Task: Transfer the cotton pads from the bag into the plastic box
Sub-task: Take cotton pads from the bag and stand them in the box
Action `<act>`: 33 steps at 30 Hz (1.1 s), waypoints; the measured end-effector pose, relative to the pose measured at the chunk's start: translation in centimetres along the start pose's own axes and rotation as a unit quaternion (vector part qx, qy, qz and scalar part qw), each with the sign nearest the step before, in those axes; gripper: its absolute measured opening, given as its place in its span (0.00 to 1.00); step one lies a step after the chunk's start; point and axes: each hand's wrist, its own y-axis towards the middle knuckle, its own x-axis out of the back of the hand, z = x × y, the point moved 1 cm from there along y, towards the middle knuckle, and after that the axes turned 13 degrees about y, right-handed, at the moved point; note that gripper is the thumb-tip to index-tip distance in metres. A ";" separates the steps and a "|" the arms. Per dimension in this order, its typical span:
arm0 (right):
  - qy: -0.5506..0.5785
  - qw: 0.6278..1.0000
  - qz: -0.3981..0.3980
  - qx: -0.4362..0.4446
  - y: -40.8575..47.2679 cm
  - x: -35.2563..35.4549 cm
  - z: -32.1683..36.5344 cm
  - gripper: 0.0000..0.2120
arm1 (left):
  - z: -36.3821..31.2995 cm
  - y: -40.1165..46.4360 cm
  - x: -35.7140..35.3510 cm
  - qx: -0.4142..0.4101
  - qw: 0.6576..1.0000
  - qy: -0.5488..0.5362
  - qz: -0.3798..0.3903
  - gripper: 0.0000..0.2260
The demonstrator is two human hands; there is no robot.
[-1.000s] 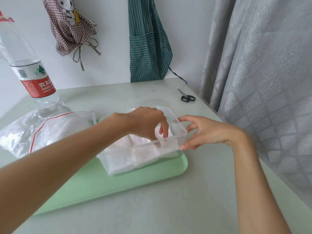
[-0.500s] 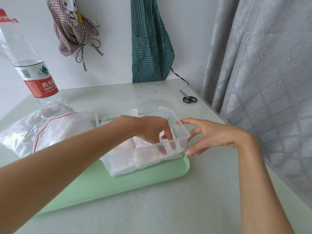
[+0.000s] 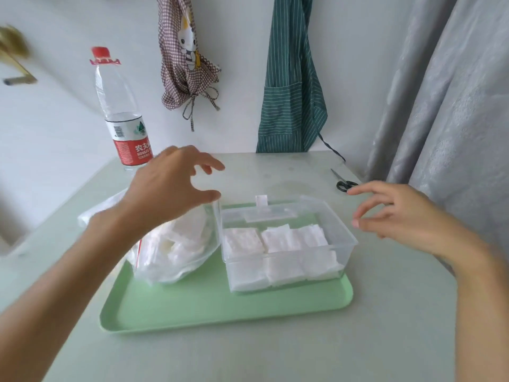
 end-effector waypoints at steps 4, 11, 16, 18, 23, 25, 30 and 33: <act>0.032 0.989 -0.014 0.143 0.7 -6.8 4.9 0.11 | 5.7 -3.9 -0.8 0.146 0.985 0.055 0.078 0.25; -0.223 0.947 0.059 0.224 3.8 -20.8 9.2 0.09 | 7.1 -4.8 -5.1 0.197 0.978 0.011 0.075 0.10; -0.322 0.921 0.004 0.220 4.4 -24.6 9.5 0.14 | 7.8 -5.3 -5.8 0.229 0.971 -0.035 0.062 0.10; -0.323 0.914 -0.015 0.244 4.2 -24.8 9.5 0.05 | 8.0 -5.3 -5.7 0.242 0.967 -0.051 0.060 0.11; -0.250 0.929 0.011 0.274 4.1 -22.1 8.4 0.08 | 8.0 -5.6 -5.6 0.249 0.966 -0.060 0.047 0.10; -0.207 0.938 0.031 0.275 3.9 -20.5 7.7 0.09 | 7.9 -5.6 -5.7 0.251 0.965 -0.062 0.043 0.10; 0.019 0.976 0.090 0.198 2.8 -17.0 6.9 0.07 | 6.9 -5.6 -4.9 0.230 0.970 -0.057 0.046 0.15; 0.195 0.964 0.161 0.078 2.5 -14.7 6.3 0.09 | 4.6 -5.2 -2.0 0.155 0.982 -0.105 -0.012 0.22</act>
